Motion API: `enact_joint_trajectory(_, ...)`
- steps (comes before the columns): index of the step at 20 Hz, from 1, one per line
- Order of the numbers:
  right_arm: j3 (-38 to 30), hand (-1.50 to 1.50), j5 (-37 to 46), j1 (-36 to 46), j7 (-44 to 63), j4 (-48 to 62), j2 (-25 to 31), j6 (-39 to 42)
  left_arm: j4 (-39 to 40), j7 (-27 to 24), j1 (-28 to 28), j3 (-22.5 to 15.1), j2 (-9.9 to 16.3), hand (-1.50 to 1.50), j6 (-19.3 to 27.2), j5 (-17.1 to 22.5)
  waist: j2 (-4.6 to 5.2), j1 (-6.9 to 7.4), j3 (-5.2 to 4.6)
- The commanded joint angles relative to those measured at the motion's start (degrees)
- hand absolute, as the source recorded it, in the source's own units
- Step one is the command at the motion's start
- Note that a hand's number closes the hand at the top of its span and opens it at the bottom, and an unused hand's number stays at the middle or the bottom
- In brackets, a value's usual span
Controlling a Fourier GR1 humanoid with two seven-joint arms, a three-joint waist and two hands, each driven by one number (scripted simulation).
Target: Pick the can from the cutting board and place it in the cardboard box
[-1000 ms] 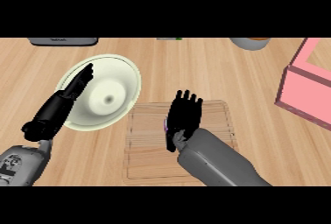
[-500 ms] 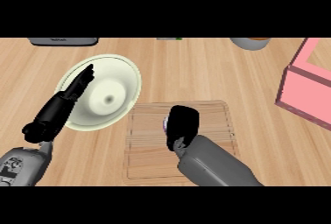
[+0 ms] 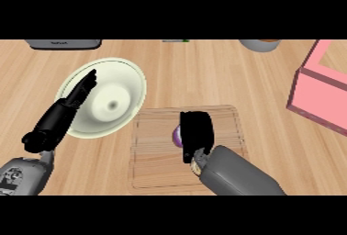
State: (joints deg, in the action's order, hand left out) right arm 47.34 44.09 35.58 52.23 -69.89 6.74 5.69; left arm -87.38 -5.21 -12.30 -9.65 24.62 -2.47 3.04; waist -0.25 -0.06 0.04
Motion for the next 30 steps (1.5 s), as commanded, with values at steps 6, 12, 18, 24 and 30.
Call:
enact_joint_trajectory(6,5.67,1.50,-6.53,-8.17,-39.65,-20.75,21.34,-3.15,1.03,-0.21,-0.50,2.66,1.10,0.00,0.19,0.54,0.02,-2.31,0.15)
enact_joint_trajectory(12,-3.13,1.50,-6.39,-12.55,-55.05,-29.94,37.07,-13.26,-1.44,-0.04,1.67,1.25,-0.29,0.00,0.38,-0.36,-0.09,-1.18,0.04)
enact_joint_trajectory(18,-17.40,1.50,-16.16,-20.82,-57.96,-40.42,47.25,-16.12,-1.75,2.05,-0.03,2.46,-0.11,0.00,-0.86,0.12,-0.16,-1.60,0.01)
enact_joint_trajectory(24,-32.42,1.50,-30.89,-22.63,-48.22,-38.64,45.59,-16.45,-1.07,-0.11,0.99,2.03,-0.97,0.00,-0.83,-0.73,-0.11,-1.55,-0.02)
enact_joint_trajectory(30,-43.76,1.50,-35.75,-18.47,-50.14,-24.71,46.25,-13.70,-0.93,1.23,-0.86,2.78,-1.28,0.00,-1.70,-1.20,0.38,0.15,-0.02)
